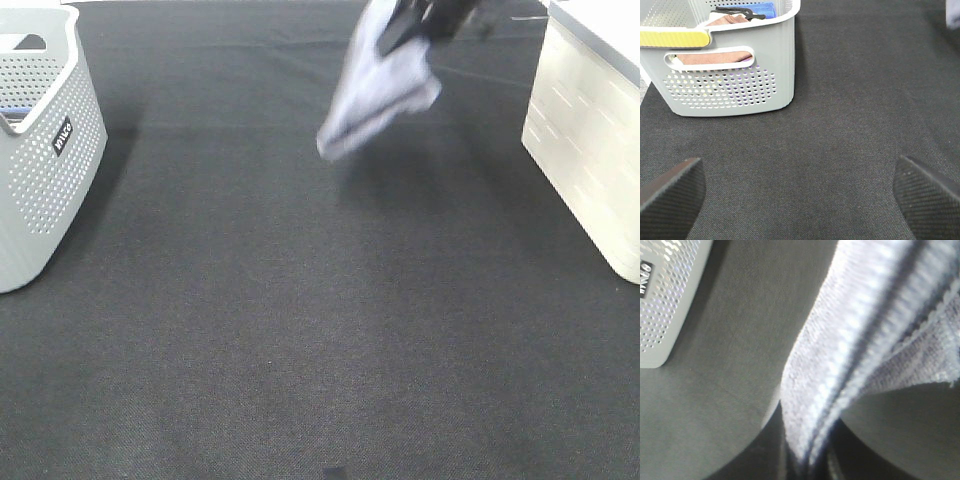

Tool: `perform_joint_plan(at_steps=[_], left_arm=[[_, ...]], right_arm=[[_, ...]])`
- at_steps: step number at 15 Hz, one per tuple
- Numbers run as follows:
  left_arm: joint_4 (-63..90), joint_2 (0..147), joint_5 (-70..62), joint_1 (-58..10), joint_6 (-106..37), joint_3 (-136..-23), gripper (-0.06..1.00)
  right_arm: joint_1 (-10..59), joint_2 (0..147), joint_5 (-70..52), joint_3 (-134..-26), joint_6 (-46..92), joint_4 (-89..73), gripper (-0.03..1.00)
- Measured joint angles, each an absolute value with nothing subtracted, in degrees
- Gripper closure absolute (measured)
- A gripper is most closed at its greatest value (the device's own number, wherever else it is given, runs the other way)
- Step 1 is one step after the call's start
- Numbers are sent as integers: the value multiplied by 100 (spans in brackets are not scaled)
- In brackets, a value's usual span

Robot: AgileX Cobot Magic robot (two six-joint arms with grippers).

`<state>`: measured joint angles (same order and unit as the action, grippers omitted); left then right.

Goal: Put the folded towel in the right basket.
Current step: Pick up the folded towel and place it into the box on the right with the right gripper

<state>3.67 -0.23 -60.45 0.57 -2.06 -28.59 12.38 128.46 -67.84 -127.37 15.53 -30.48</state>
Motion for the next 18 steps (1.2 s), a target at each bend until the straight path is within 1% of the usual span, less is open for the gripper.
perform_joint_plan(at_steps=[2, 4, 6, 9, 12, 13, 14, 16, 18], left_arm=[[367, -23, -6045, 57, -206, -2859, -2], [367, -23, -6045, 57, -206, -2859, -2], [367, -23, -6045, 57, -206, -2859, -2], [367, -23, -6045, 57, -206, -2859, -2], [367, -23, -6045, 57, -206, -2859, -2], [367, -23, -6045, 57, -206, -2859, -2], [367, -23, -6045, 57, -206, -2859, -2], [367, -23, -6045, 57, -206, -2859, -2], [367, -23, -6045, 57, -206, -2859, -2]], right_arm=[[1238, 12193, -6875, -12737, 1495, -2349, 87], [1226, 11814, -6944, -12737, 1358, -1684, 87], [1089, 11539, -7002, -12737, 1215, -1352, 87], [527, 11345, -7007, -12737, 1094, -1324, 87], [-315, 11230, -7007, -12737, 968, -1306, 87], [-315, 11230, -7007, -12737, 968, -1306, 87], [-699, 11219, -7007, -12737, 905, -1261, 87], [-1186, 11219, -7007, -12737, 796, -1197, 87], [-1455, 11219, -7007, -12725, 756, -1134, 87]])
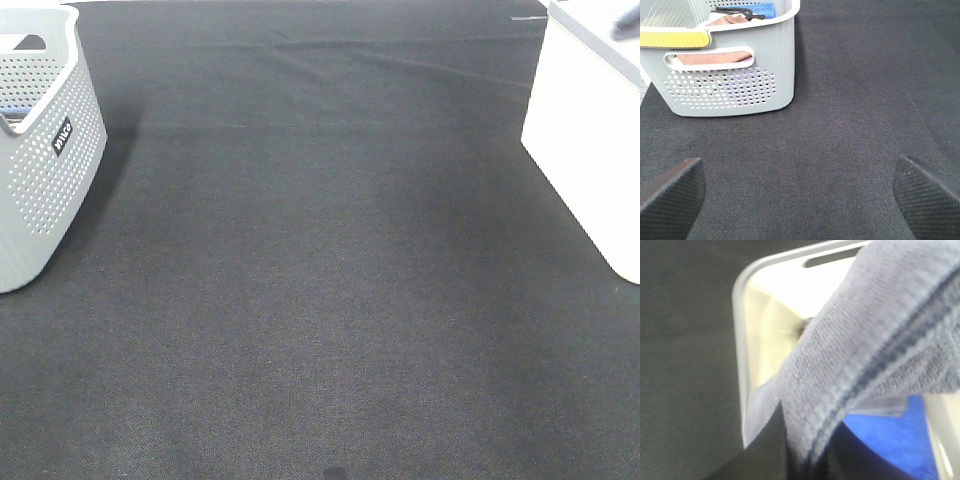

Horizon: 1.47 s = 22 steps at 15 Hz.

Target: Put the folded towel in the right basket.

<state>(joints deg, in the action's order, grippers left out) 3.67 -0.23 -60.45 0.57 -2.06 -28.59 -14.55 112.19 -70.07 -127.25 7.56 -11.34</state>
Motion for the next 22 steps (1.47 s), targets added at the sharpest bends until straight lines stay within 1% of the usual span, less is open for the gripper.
perform_joint_plan(at_steps=[3, 6, 7, 8, 9, 11, 12, 13, 15, 18, 20, 22], left_arm=[[367, -23, -6045, 57, -206, -2859, -2], [367, -23, -6045, 57, -206, -2859, -2], [367, -23, -6045, 57, -206, -2859, -2], [367, -23, -6045, 57, -206, -2859, -2], [367, -23, -6045, 57, -206, -2859, -2], [367, -23, -6045, 57, -206, -2859, -2], [367, -23, -6045, 57, -206, -2859, -2], [367, -23, -6045, 57, -206, -2859, -2], [367, -23, -6045, 57, -206, -2859, -2], [367, -23, -6045, 57, -206, -2859, -2], [367, -23, -6045, 57, -206, -2859, -2], [367, -23, -6045, 57, -206, -2859, -2]], right_arm=[[-1530, 11402, -7013, -12571, 756, -1043, 87], [-1530, 11740, -7002, -12118, 756, -1043, 87], [-1530, 11826, -7002, -12055, 756, -1026, 86], [-1530, 11918, -7002, -12038, 751, -1020, 83], [-1530, 11969, -7002, -12026, 751, -1020, 75], [-1530, 12009, -7002, -12026, 728, -1014, 52], [-1530, 12009, -7002, -12026, 665, -1003, 44], [-1530, 12009, -7002, -12026, 642, -1003, 38], [-1530, 12009, -7002, -12026, 636, -1134, 36], [-1444, 11981, -7002, -12026, 636, -1335, 36], [-1169, 11843, -6996, -12026, 630, -1335, 36], [-688, 11648, -6996, -12026, 602, -1106, 36]])
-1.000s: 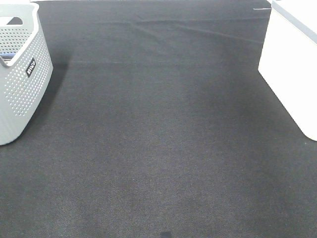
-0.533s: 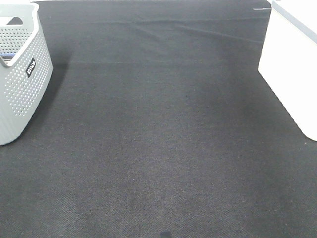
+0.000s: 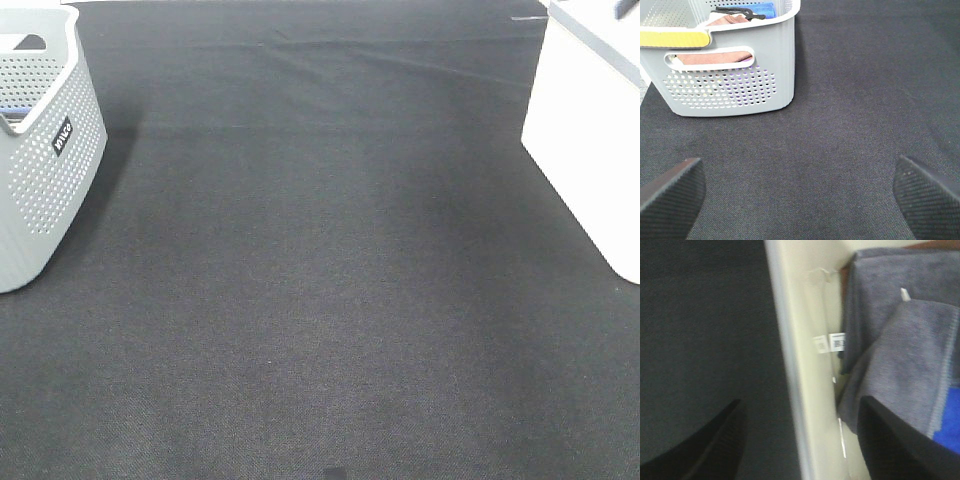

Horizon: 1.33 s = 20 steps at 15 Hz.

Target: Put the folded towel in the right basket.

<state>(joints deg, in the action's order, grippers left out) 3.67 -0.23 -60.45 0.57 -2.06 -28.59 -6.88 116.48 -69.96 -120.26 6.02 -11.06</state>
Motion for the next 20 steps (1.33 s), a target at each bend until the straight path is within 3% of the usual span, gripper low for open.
perform_joint_plan(at_steps=[4, 7, 20], left_arm=[[367, -23, -6045, 57, -206, -2859, -2], [367, -23, -6045, 57, -206, -2859, -2], [367, -23, -6045, 57, -206, -2859, -2]], right_arm=[[206, 11167, -6996, -12021, 286, -705, 36], [327, 10680, -6990, -11459, 34, -762, 36], [327, 5735, -6979, -5145, 0, -561, 36]])
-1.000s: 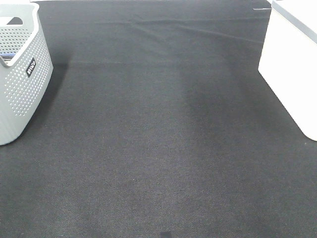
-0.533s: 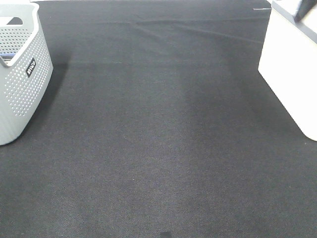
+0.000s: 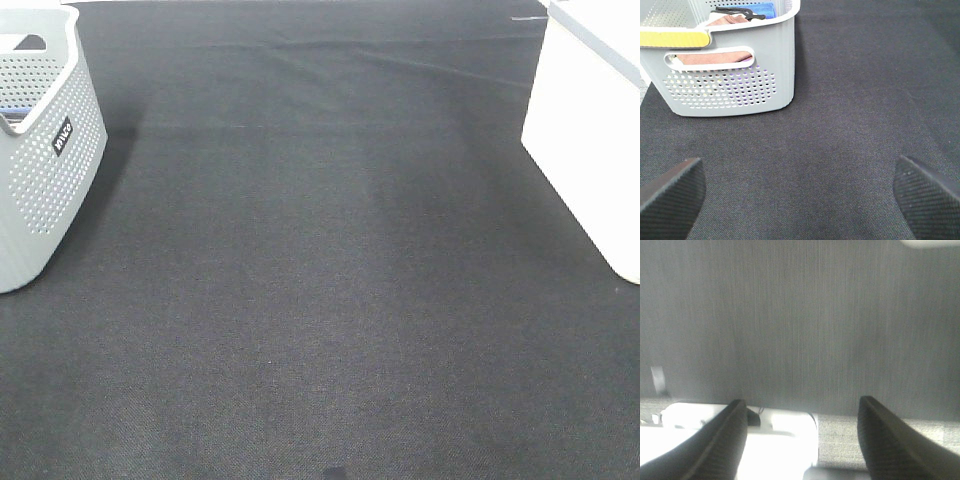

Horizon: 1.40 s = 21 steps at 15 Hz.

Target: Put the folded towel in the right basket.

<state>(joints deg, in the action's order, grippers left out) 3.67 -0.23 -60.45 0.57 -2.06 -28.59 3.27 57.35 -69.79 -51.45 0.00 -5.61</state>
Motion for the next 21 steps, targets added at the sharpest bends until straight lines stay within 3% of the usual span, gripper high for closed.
perform_joint_plan(at_steps=[2, 7, 13, 21], left_arm=[[367, -23, -6045, 57, -206, -2859, -2], [367, -23, -6045, 57, -206, -2859, -2], [367, -23, -6045, 57, -206, -2859, -2], [367, -23, -6045, 57, -206, -2859, -2]], right_arm=[[327, 4595, -6984, -4251, 0, -458, 36], [327, 2716, -6646, -3254, 0, -69, 36], [327, 109, -6222, -2951, 372, -143, 36], [327, 97, -6211, -2951, 390, -281, 36]])
